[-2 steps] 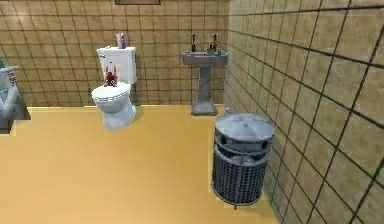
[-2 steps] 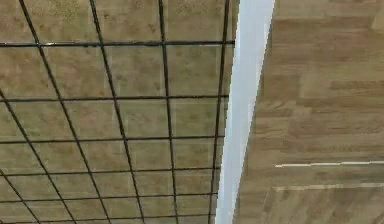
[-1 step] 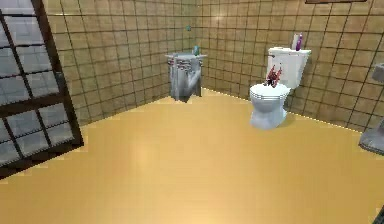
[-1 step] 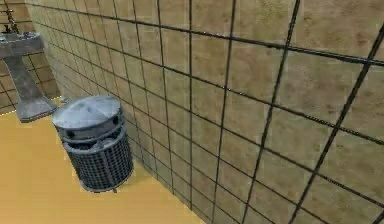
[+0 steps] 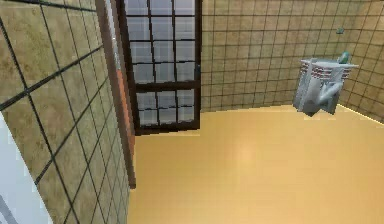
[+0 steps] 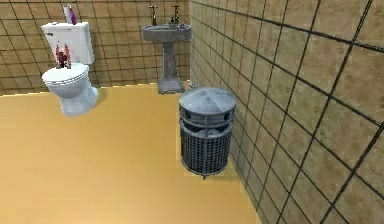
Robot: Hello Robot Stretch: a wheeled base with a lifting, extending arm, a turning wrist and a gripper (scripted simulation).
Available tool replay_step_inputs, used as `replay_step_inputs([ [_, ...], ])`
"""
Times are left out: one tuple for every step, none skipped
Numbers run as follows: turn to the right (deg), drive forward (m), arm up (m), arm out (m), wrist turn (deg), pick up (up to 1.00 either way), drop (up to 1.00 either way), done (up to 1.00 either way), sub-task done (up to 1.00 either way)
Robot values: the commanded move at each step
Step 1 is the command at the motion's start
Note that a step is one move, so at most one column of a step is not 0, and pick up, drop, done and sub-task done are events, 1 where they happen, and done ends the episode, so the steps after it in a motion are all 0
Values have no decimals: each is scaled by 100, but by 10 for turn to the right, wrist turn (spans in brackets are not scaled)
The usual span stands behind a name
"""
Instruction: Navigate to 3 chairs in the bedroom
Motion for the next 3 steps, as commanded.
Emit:
replay_step_inputs([
  [0,15,0,0,0,0,0,0,0],
  [90,0,0,0,0,0,0,0,0],
  [0,70,0,0,0,0,0,0,0],
])
